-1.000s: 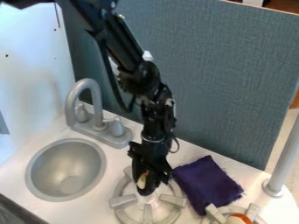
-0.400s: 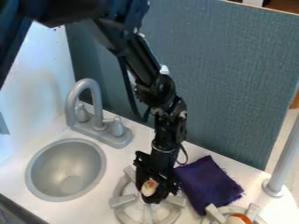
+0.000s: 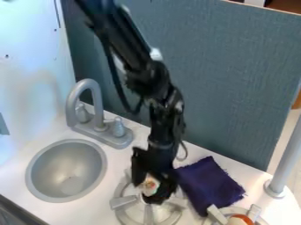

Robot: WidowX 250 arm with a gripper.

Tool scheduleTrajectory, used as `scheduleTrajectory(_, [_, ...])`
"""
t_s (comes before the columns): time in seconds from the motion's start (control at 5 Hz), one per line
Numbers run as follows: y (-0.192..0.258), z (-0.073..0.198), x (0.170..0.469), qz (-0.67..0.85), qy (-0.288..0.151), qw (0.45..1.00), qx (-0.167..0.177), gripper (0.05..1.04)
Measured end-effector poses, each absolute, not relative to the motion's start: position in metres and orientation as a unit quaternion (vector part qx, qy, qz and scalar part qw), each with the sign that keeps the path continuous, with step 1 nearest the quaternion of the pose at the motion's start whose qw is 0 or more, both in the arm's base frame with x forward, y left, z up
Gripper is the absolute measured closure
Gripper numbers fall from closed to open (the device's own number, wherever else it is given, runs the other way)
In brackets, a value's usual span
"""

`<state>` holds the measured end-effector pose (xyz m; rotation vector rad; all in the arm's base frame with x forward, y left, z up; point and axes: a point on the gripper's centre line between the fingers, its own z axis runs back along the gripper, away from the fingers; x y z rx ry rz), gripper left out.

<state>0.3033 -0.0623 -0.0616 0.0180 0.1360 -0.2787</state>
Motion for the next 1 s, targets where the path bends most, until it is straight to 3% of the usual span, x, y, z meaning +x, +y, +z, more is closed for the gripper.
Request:
scheduleTrajectory(0.4, [-0.058, -0.002, 0.263, -0.164, 0.012, 0.986, -0.028, 0.080])
scheduleTrajectory(0.8, [-0.090, -0.004, 0.238, -0.216, 0.039, 0.975, -0.017, 0.080])
scheduleTrajectory(1.0, [-0.110, -0.028, 0.238, -0.233, 0.058, 0.971, 0.001, 0.080])
